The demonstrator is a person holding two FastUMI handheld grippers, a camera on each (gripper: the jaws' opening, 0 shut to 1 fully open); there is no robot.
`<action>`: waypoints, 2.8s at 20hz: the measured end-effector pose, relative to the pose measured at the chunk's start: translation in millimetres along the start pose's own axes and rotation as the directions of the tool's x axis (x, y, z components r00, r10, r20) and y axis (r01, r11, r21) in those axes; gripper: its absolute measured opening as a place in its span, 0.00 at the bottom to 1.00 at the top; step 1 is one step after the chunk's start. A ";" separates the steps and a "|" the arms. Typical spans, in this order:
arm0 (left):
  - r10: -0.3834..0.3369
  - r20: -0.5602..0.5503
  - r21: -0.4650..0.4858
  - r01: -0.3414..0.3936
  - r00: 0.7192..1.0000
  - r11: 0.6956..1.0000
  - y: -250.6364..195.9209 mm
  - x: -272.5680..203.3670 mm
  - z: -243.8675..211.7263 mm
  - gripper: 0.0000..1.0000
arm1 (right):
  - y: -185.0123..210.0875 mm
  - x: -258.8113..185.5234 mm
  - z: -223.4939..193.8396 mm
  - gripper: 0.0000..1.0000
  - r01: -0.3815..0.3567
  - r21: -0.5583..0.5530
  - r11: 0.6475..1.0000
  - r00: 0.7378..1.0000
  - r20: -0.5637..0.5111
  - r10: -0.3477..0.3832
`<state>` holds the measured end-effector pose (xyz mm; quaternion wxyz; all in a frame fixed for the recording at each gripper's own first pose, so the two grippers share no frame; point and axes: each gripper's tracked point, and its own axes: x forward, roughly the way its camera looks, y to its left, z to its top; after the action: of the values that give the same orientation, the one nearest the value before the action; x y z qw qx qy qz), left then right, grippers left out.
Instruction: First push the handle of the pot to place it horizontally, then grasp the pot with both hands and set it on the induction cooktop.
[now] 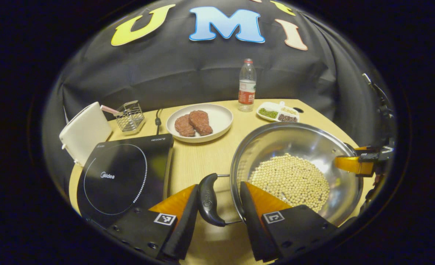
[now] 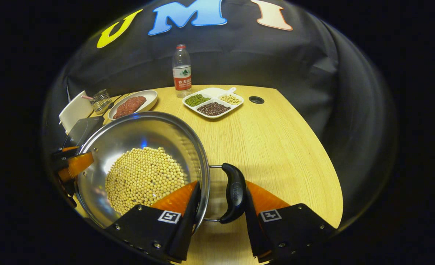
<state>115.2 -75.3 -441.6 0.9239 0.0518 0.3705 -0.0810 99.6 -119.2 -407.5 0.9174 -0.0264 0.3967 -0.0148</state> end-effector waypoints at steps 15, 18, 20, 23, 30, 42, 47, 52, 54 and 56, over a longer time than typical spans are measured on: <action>0.016 -0.048 0.008 -0.016 0.999 1.000 16.5 -26.0 12.5 0.59 | 19.9 -37.2 14.3 0.51 0.017 0.019 1.000 1.000 -0.010 -0.017; 0.023 -0.054 -0.013 -0.024 0.998 1.000 30.9 -48.2 13.5 0.62 | 35.8 -54.3 21.9 0.51 0.013 0.011 1.000 1.000 -0.005 -0.012; 0.026 -0.050 -0.019 -0.027 0.998 0.999 43.4 -62.5 17.2 0.62 | 48.6 -63.8 25.7 0.51 0.007 0.007 1.000 1.000 0.001 -0.007; 0.032 -0.051 -0.019 -0.033 0.998 0.999 65.6 -79.1 24.6 0.59 | 71.2 -76.2 28.7 0.51 -0.005 0.009 1.000 1.000 -0.001 0.005; 0.052 -0.046 -0.036 -0.054 0.998 0.998 129.1 -102.1 29.9 0.58 | 129.5 -86.1 42.2 0.51 -0.031 -0.008 0.999 1.000 -0.002 0.031; 0.098 -0.061 -0.090 -0.103 0.993 0.991 236.0 -105.3 18.1 0.59 | 229.5 -71.2 55.0 0.51 -0.065 -0.043 0.997 0.998 -0.013 0.065; 0.097 -0.068 -0.091 -0.103 0.993 0.991 270.8 -99.5 14.1 0.59 | 260.6 -63.7 56.0 0.51 -0.070 -0.045 0.997 0.997 -0.019 0.070; 0.093 -0.071 -0.096 -0.100 0.993 0.990 295.3 -89.2 12.4 0.59 | 282.0 -54.4 62.3 0.51 -0.066 -0.050 0.997 0.998 -0.026 0.065; 0.095 -0.074 -0.098 -0.102 0.993 0.990 306.4 -82.8 12.1 0.59 | 291.9 -49.0 64.6 0.51 -0.066 -0.046 0.997 0.997 -0.029 0.065; 0.095 -0.072 -0.098 -0.101 0.993 0.990 315.8 -77.9 12.6 0.59 | 300.8 -46.0 67.4 0.51 -0.064 -0.045 0.997 0.998 -0.027 0.063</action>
<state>127.5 241.3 -367.3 0.9152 0.0256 0.4019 -0.0147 119.1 185.8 -346.0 0.9116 -0.0344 0.4091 0.0231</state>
